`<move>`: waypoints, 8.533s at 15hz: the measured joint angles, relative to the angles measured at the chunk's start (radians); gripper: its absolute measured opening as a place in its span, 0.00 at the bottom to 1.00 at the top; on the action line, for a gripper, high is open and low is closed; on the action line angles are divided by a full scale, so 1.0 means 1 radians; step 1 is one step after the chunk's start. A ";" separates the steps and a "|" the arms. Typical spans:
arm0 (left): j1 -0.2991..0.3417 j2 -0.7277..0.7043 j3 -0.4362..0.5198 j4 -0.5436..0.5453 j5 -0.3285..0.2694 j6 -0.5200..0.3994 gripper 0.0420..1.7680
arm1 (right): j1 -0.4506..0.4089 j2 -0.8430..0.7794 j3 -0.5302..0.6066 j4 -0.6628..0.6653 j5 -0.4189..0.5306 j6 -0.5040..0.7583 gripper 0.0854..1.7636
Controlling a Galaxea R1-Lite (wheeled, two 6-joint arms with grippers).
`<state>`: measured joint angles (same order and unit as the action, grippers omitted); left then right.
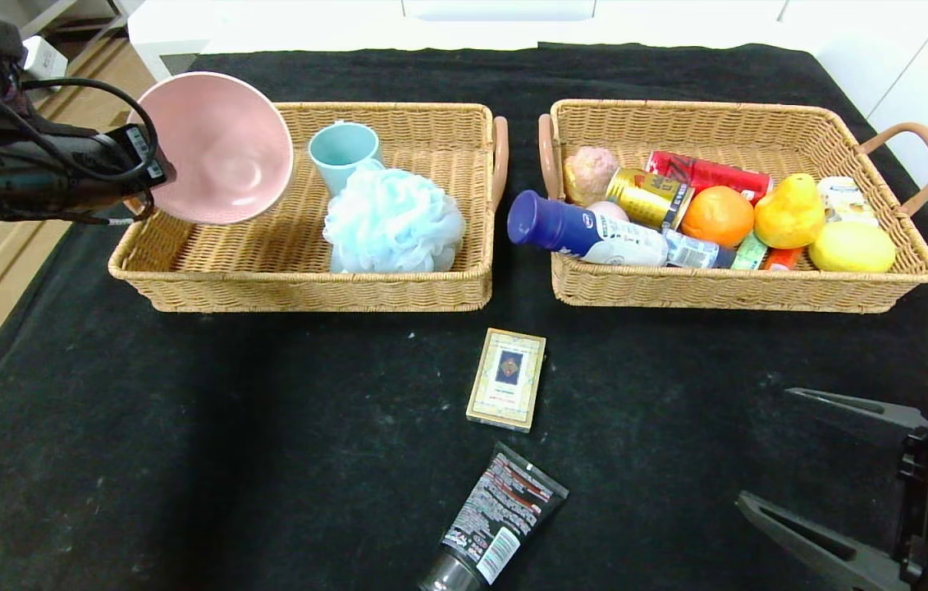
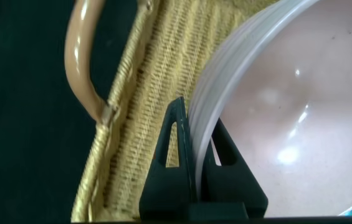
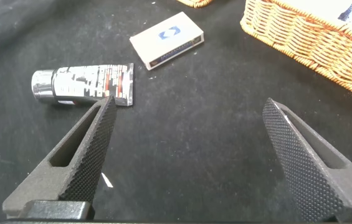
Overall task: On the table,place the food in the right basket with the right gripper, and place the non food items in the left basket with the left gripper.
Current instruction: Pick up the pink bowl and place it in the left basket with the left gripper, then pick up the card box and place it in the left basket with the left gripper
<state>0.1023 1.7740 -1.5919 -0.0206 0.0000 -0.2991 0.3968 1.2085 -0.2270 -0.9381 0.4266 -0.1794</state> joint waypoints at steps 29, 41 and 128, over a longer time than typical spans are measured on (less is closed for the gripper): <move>-0.448 -0.274 0.242 0.259 0.041 0.073 0.93 | 0.003 -0.026 0.001 0.001 0.004 -0.002 0.97; -0.866 -0.125 0.254 0.256 0.306 0.070 0.96 | 0.012 -0.047 0.010 0.004 0.007 -0.011 0.97; -0.382 -0.264 0.385 -0.075 0.264 0.203 0.57 | 0.045 -0.060 0.016 0.009 0.003 -0.019 0.97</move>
<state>-0.2800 1.5100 -1.2070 -0.0955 0.2640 -0.0957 0.4415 1.1487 -0.2111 -0.9289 0.4296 -0.1981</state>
